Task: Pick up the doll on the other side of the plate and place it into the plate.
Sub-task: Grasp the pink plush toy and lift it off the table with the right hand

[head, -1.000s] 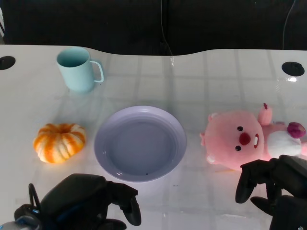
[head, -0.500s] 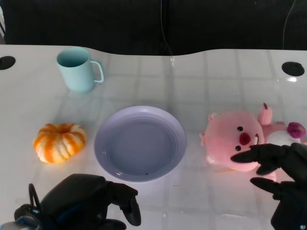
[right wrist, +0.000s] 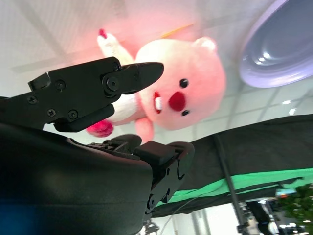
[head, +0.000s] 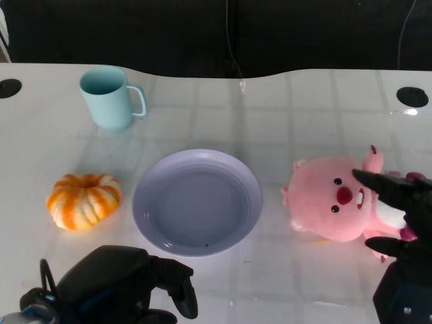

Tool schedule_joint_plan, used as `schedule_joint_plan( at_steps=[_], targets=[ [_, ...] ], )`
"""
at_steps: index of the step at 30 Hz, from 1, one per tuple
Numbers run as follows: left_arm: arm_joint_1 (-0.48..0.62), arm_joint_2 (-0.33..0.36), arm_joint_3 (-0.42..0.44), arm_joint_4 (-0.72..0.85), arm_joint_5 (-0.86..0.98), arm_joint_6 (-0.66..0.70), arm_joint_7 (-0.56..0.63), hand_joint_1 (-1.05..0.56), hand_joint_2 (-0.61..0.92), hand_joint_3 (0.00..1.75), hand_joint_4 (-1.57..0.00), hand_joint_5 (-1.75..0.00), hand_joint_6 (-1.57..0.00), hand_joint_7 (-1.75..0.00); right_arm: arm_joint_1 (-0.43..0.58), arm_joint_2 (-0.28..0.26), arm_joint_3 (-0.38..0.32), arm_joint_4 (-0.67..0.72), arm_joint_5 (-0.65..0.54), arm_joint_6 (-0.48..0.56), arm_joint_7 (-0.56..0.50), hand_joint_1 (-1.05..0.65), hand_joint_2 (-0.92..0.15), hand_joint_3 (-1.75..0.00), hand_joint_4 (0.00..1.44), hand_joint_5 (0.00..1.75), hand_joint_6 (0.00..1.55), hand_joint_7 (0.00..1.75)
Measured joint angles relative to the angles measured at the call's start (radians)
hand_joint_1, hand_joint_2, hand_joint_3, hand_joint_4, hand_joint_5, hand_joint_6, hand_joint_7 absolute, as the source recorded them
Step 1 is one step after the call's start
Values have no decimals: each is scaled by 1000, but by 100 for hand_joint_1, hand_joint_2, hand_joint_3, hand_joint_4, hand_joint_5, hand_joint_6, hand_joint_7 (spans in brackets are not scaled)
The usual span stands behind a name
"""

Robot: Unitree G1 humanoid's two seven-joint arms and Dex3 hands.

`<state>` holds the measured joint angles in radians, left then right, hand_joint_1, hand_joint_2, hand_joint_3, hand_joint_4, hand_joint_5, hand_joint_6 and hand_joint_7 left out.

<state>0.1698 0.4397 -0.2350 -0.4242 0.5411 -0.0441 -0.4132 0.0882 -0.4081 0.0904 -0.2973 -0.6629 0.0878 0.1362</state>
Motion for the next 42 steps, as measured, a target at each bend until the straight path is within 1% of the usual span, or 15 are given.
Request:
schedule_joint_plan(
  at_steps=[6,10,11,13,17,22,28,31,35,36,38,39,41,42],
  targets=[
    [-2,0,-1,0,3,0,0,-23,92,24,-73,-136,-85,-77,-13,5,8,-5,-68,110,23,-54,-91,-1,3,20,17,0],
    [-5,0,-8,0,12,1,0,-23,92,23,-73,-136,-85,-77,-50,7,30,-7,-108,208,98,-58,-92,-2,0,21,14,0],
    [-6,-1,-9,0,12,2,0,-22,92,24,-74,-136,-85,-77,-62,6,39,-7,-115,231,122,-58,-92,-4,0,19,13,0],
    [-7,-3,-10,0,12,6,0,-23,92,24,-74,-135,-85,-77,-84,3,50,-3,-119,261,163,-58,-92,-4,0,18,12,1],
    [-9,-5,-13,0,12,9,0,-23,92,24,-73,-133,-85,-76,-130,-5,69,41,-127,288,200,-57,-92,-4,1,19,14,2],
    [-10,-8,-16,-2,12,22,-1,-23,92,25,-73,-134,-85,-76,-202,-7,107,166,-132,296,203,-58,-92,-5,2,20,17,2],
    [-9,-10,-22,-6,12,29,-1,-23,92,24,-73,-134,-85,-76,-313,0,147,381,-113,255,141,-58,-92,-4,7,22,25,5],
    [-6,-10,-22,-11,11,30,-1,-24,92,25,-72,-134,-85,-76,-376,20,172,495,-108,244,107,-59,-92,-5,10,22,29,6],
    [0,-9,-21,-21,11,35,-1,-25,92,25,-73,-134,-85,-76,-445,40,205,611,-108,235,58,-59,-92,-5,15,23,33,6],
    [1,-9,-21,-23,12,36,-1,-24,92,25,-73,-135,-85,-76,-459,46,210,635,-107,235,50,-58,-92,-5,21,21,36,5],
    [4,-8,-21,-24,12,36,-1,-24,92,25,-74,-136,-85,-76,-498,64,222,690,-107,244,40,-57,-92,-6,28,19,41,4],
    [4,-7,-21,-24,12,36,-1,-24,92,25,-73,-136,-85,-76,-522,72,230,726,-106,245,30,-56,-92,-6,36,17,47,5],
    [5,-7,-21,-25,12,37,-1,-24,92,26,-73,-136,-85,-76,-561,86,236,796,-96,227,-10,-52,-92,-5,46,15,57,5],
    [6,-7,-21,-26,12,37,-1,-23,92,25,-73,-136,-85,-76,-577,93,234,836,-81,205,-43,-46,-92,-6,58,15,67,6]
  ],
)
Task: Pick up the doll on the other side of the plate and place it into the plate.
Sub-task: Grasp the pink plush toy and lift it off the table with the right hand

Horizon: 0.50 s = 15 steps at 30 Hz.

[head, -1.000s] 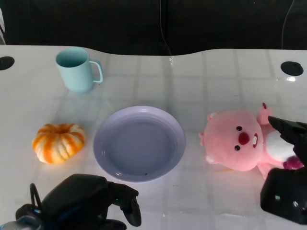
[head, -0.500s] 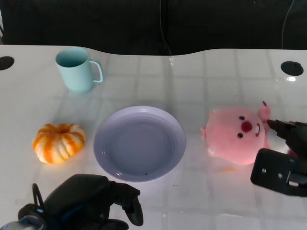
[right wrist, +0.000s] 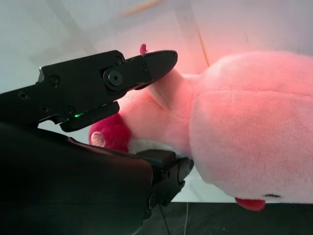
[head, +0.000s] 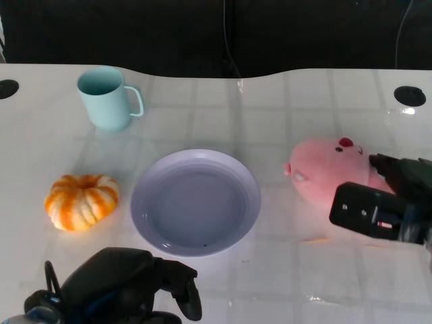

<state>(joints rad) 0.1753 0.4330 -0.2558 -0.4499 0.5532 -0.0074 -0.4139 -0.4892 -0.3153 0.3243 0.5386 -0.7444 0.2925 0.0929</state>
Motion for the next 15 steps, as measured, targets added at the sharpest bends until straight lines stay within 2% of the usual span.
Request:
schedule_joint_plan(
  at_steps=[2,3,4,5,6,7,8,9,10,11,12,13,15],
  targets=[
    [0,0,0,0,0,0,0,-23,92,24,-73,-137,-84,-76,-23,12,-5,73,25,-47,-71,-39,-92,-7,69,15,77,7],
    [1,0,0,0,0,-1,0,-24,92,24,-73,-137,-85,-76,-31,17,-11,108,39,-76,-110,-27,-92,-8,88,23,91,11],
    [1,1,0,-1,1,-1,0,-24,92,24,-73,-137,-85,-76,-39,22,-18,144,54,-109,-155,-24,-92,-9,95,26,95,12],
    [1,1,-1,-1,2,-1,0,-24,92,24,-73,-137,-85,-77,-47,26,-22,180,62,-143,-202,-19,-92,-11,102,38,108,10],
    [1,1,-2,-1,4,-1,0,-24,92,24,-73,-138,-85,-77,-52,28,-24,206,69,-172,-242,-16,-92,-14,100,72,122,7],
    [1,1,-2,-1,6,-1,0,-24,92,24,-73,-138,-85,-77,-55,30,-27,230,76,-199,-280,-16,-90,-19,97,94,129,6],
    [1,1,-3,-2,8,-1,0,-24,92,24,-73,-137,-85,-77,-57,31,-30,249,88,-223,-314,-16,-89,-23,96,107,133,5],
    [1,0,-3,-3,9,0,0,-25,92,24,-73,-137,-85,-78,-59,31,-31,263,90,-241,-343,-18,-86,-25,85,140,136,9],
    [1,0,-3,-4,9,1,0,-25,92,25,-72,-136,-85,-78,-60,33,-30,275,90,-255,-373,-20,-85,-26,80,150,135,12],
    [1,0,-4,-6,10,1,0,-25,92,25,-73,-136,-85,-78,-62,33,-28,286,90,-267,-399,-21,-83,-28,77,158,129,25],
    [1,0,-4,-6,10,1,0,-25,92,24,-74,-137,-85,-78,-64,34,-25,298,90,-279,-421,-22,-77,-41,79,166,107,70],
    [1,0,-4,-6,11,1,0,-24,92,24,-74,-137,-85,-78,-67,34,-20,306,89,-282,-431,-24,-71,-53,78,166,100,79],
    [1,0,-4,-6,14,1,0,-24,92,23,-75,-137,-85,-78,-83,34,0,313,83,-271,-432,-26,-67,-62,77,153,97,77]
  ],
)
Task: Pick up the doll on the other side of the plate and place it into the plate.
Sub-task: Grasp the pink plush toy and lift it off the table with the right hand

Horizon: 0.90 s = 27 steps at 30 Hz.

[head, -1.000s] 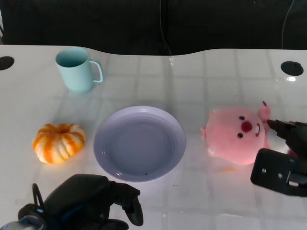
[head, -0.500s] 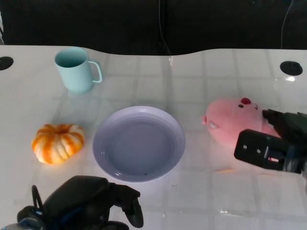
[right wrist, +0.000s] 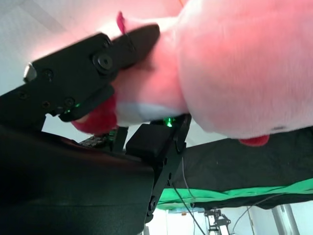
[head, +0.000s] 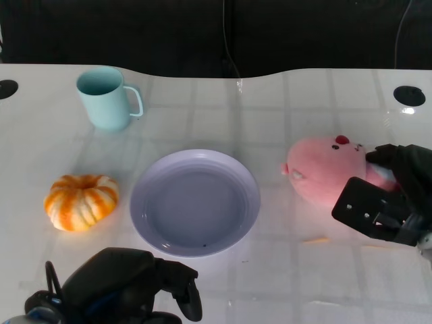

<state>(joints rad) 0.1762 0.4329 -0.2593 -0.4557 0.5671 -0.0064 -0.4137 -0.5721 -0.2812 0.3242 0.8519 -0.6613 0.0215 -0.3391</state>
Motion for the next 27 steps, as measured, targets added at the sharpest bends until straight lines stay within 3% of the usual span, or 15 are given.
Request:
schedule_joint_plan(
  at_steps=[4,7,10,12,15,16,17,19,22,27],
  targets=[
    [0,0,0,0,6,0,0,-23,92,23,-74,-137,-85,-78,-16,-1,18,-7,-6,45,23,-28,-80,-42,80,123,111,29],
    [1,0,0,0,6,0,0,-23,92,23,-74,-135,-85,-78,-15,-6,33,-34,-14,69,39,-30,-86,-34,82,94,116,12],
    [3,0,1,-1,5,0,0,-23,92,23,-74,-136,-85,-77,-6,-15,38,-79,-15,101,77,-29,-91,-29,84,103,120,10],
    [7,0,3,-7,4,1,0,-23,92,24,-74,-136,-85,-77,5,-21,33,-111,-3,110,93,-27,-89,-31,82,125,124,10],
    [9,0,5,-25,1,5,-3,-23,92,24,-73,-136,-84,-77,28,-21,9,-155,23,118,107,-29,-88,-38,83,128,126,13],
    [10,0,6,-30,1,11,-6,-24,92,24,-73,-136,-84,-77,35,-21,0,-171,38,118,110,-28,-80,-52,81,149,116,48],
    [10,0,6,-33,1,18,-10,-24,92,24,-73,-136,-84,-77,42,-20,-9,-185,52,118,111,-28,-72,-66,79,164,96,96],
    [11,2,8,-34,1,22,-14,-24,92,24,-73,-137,-84,-77,55,-17,-32,-213,75,106,109,-27,-54,-100,87,172,81,151],
    [11,5,9,-34,3,21,-14,-24,92,24,-73,-137,-84,-78,75,-11,-56,-259,113,77,111,-23,-38,-131,93,174,79,172],
    [10,8,9,-33,5,14,-14,-24,92,23,-74,-138,-84,-79,87,7,-104,-374,187,69,160,-21,-27,-152,96,175,82,175]
  ],
)
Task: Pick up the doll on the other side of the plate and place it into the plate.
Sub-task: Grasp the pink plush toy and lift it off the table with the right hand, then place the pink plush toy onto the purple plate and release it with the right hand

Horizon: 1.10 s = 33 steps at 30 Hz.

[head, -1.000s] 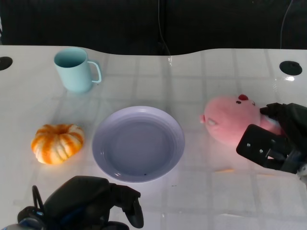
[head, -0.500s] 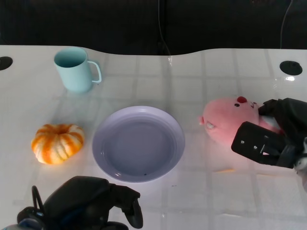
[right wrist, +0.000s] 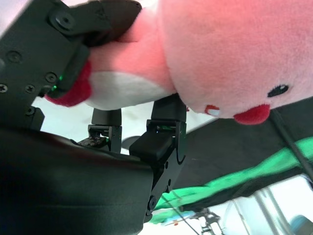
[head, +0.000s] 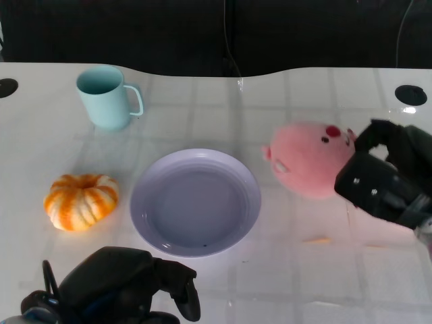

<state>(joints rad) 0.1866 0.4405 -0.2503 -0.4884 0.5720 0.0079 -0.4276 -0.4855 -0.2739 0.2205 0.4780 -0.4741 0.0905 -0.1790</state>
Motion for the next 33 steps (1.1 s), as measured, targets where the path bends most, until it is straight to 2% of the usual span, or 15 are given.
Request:
schedule_joint_plan(
  at_steps=[4,8,14,17,22,27,33],
  targets=[
    [-1,0,-2,3,1,-2,0,-24,92,23,-73,-139,-84,-79,1,21,-15,-106,41,3,41,-18,-23,-156,97,175,82,175],
    [-1,-1,-7,4,3,-4,0,-23,92,23,-74,-136,-85,-79,-1,45,-14,-164,57,1,76,-16,-30,-141,97,175,81,175],
    [-1,-5,-16,8,11,-12,5,-23,92,23,-74,-136,-84,-78,-25,85,-2,-192,54,3,111,-16,-33,-137,96,175,79,175],
    [-1,-9,-23,12,15,-13,10,-23,92,23,-74,-135,-84,-78,-43,121,30,-190,48,10,123,-16,-36,-133,97,175,78,175],
    [-4,-18,-32,21,23,-16,15,-22,92,22,-74,-134,-85,-77,-109,187,80,-165,21,43,143,-14,-35,-130,97,175,78,175],
    [-4,-21,-37,22,26,-20,19,-23,92,21,-76,-131,-86,-75,-173,243,126,-51,-1,27,135,-15,-36,-128,97,175,79,175],
    [-4,-26,-45,22,45,-24,28,-24,92,22,-76,-127,-86,-72,-204,280,153,47,-26,-1,120,-12,-40,-118,95,175,77,175]
  ],
)
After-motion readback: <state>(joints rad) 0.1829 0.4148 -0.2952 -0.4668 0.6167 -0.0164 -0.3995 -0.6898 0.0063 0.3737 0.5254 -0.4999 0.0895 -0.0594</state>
